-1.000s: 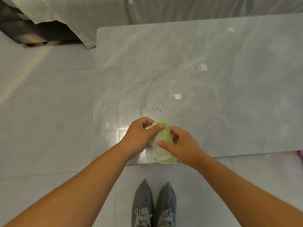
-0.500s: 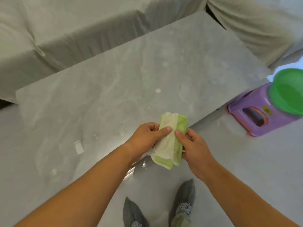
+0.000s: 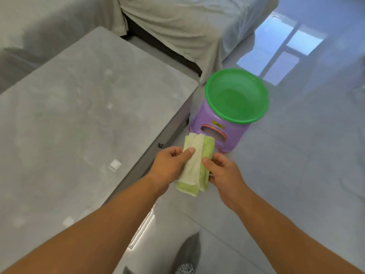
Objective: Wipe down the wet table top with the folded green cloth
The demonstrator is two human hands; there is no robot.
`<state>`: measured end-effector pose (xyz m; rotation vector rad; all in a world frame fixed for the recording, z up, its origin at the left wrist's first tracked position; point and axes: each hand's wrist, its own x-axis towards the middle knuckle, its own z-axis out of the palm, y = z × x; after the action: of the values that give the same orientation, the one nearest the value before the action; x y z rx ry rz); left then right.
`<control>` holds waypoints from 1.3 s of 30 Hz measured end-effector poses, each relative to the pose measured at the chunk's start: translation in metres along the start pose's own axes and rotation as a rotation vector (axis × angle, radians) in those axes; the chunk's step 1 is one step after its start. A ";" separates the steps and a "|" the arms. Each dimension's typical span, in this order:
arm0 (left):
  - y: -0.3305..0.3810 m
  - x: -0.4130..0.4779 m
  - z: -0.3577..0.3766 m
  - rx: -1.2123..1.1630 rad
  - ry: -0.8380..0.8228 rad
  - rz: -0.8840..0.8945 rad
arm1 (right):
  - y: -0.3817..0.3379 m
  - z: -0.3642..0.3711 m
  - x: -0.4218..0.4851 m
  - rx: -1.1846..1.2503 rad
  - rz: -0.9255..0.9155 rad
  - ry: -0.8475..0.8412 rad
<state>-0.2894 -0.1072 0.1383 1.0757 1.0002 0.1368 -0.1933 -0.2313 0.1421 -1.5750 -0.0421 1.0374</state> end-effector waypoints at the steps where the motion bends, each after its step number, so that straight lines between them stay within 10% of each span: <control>1: 0.004 0.016 0.014 0.005 -0.009 -0.003 | -0.007 -0.014 0.015 0.005 -0.018 0.020; 24: 0.035 0.320 0.127 0.428 -0.246 0.092 | -0.018 -0.123 0.295 -0.470 -0.152 0.265; 33: 0.041 0.350 0.120 1.328 -0.319 0.593 | -0.008 -0.146 0.314 -1.169 -0.352 0.342; 39: 0.039 0.366 0.122 1.419 -0.380 0.641 | -0.006 -0.160 0.321 -1.164 -0.417 0.280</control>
<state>0.0251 0.0289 -0.0435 2.5789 0.2434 -0.3179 0.1028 -0.1780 -0.0528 -2.5747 -0.8735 0.4095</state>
